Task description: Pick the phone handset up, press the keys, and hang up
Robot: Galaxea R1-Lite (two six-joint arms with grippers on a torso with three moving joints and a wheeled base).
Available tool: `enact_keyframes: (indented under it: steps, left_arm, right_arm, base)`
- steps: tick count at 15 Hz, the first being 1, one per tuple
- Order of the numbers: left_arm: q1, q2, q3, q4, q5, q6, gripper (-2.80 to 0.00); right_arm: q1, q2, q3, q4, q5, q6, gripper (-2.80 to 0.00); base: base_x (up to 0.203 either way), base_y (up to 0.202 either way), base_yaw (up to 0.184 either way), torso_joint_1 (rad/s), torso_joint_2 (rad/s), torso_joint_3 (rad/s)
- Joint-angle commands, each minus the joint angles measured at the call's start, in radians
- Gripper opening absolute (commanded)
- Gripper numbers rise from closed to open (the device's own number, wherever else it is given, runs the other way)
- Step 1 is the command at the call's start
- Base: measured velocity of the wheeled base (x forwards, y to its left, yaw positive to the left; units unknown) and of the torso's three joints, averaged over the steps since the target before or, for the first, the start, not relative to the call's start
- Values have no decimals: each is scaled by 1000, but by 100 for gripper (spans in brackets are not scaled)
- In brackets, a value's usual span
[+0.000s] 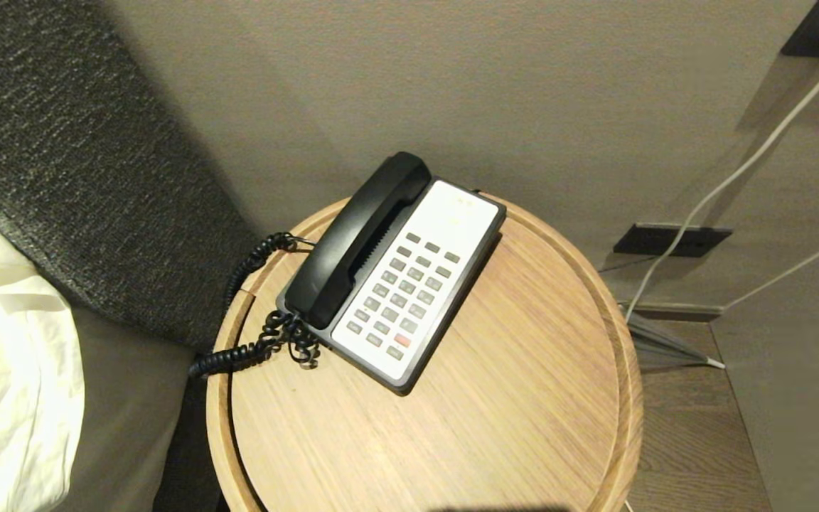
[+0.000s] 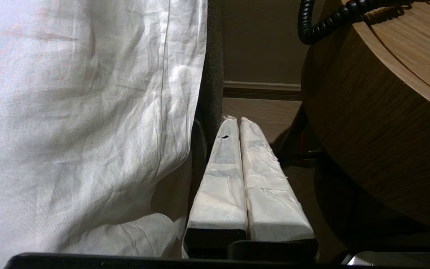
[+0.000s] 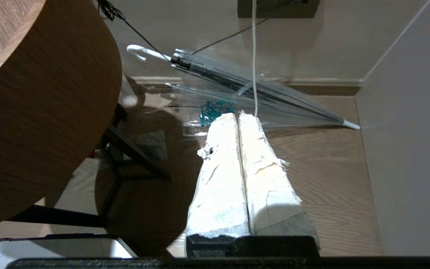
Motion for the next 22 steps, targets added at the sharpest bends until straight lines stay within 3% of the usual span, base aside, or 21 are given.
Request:
enact_keyframes:
  steps: [1, 22]
  left_arm:
    - [0, 0, 40, -2, -1, 0, -280]
    - [0, 0, 40, -1, 0, -5, -280]
  right_arm:
    - [0, -12, 23, -6, 1, -13, -280]
    - [0, -12, 23, -7, 0, 11, -280]
  base:
    - [0, 0, 0, 0, 0, 0]
    - [0, 0, 0, 0, 0, 0]
